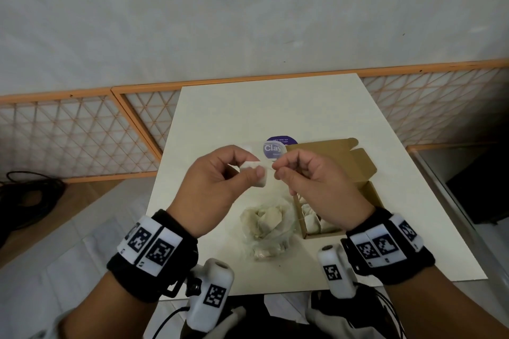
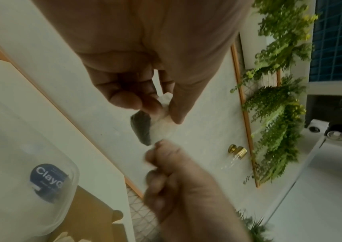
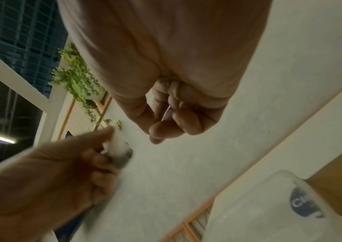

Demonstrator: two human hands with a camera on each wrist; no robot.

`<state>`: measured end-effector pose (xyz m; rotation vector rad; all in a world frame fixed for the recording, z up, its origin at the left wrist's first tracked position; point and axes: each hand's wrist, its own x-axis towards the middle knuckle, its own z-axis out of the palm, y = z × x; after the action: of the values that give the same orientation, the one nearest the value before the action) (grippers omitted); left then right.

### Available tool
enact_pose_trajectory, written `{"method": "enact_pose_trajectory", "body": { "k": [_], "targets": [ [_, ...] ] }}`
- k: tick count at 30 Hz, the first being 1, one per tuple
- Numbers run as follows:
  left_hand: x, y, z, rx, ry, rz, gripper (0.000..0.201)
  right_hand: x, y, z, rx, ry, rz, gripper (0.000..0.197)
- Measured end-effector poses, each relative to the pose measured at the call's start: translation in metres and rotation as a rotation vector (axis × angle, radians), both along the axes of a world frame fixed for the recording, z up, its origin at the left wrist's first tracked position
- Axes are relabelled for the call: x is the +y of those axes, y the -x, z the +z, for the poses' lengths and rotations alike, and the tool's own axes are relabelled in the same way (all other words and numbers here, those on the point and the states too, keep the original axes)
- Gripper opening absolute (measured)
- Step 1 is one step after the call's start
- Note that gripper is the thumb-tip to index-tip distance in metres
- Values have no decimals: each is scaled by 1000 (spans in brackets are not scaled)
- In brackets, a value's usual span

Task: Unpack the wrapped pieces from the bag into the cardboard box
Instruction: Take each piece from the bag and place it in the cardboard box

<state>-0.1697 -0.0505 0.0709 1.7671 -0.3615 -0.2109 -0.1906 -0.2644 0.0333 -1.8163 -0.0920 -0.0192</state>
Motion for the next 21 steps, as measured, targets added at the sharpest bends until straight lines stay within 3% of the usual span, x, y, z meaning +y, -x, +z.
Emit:
{"method": "enact_pose_trajectory", "body": {
  "k": [2,4,7,10,14,21],
  "targets": [
    [4,0,6,-11,27,10,14,-2,-11,-18,60,128,-3,11],
    [8,0,10,-31,52,8,17,-1,-21,-37,137,389,66,14],
    [12,0,12,-34,68,6,20,9,-29,-64,310,733,188,30],
    [14,0,9,14,117,4,20,21,-31,-87,415,884,220,35],
    [19,1,2,39,93,9,12,24,-29,-99,390,921,246,12],
    [25,2,-12,42,-94,39,12,5,-17,-57,251,673,120,9]
  ]
}}
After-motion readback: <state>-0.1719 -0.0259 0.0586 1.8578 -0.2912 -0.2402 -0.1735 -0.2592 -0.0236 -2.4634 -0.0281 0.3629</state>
